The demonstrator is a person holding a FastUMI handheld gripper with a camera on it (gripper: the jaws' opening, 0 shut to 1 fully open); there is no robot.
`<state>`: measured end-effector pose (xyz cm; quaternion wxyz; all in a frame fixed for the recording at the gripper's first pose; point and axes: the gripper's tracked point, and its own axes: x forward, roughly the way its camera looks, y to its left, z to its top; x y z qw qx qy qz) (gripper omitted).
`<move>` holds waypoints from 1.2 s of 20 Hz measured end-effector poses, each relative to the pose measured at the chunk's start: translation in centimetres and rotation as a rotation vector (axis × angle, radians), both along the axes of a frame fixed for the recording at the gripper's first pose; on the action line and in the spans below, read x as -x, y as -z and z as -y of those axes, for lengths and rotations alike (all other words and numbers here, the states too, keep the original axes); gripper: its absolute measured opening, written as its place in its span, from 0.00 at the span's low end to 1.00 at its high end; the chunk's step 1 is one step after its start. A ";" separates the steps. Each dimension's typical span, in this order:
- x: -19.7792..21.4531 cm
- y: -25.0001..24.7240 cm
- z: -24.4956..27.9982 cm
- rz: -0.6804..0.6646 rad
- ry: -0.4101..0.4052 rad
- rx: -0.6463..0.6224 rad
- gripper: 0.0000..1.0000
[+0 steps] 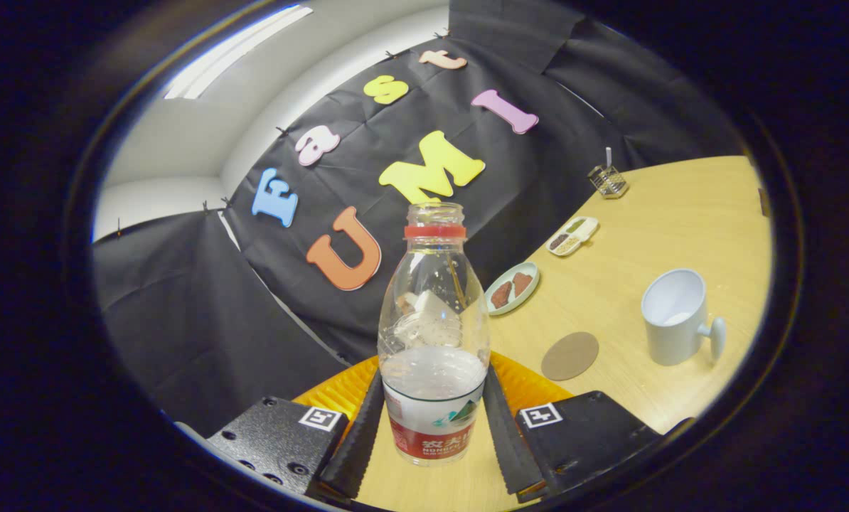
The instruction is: Take the bottle from table, then pour the juice into the cup, finally place the bottle on the coaster
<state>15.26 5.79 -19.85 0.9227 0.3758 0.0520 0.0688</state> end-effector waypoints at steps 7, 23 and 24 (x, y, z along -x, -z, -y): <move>-0.2 -0.1 0.1 0.006 -0.025 -0.286 0.76; -0.7 -0.7 2.7 0.009 -0.007 -0.698 0.75; -0.8 -0.3 3.1 -0.001 0.011 -0.717 0.75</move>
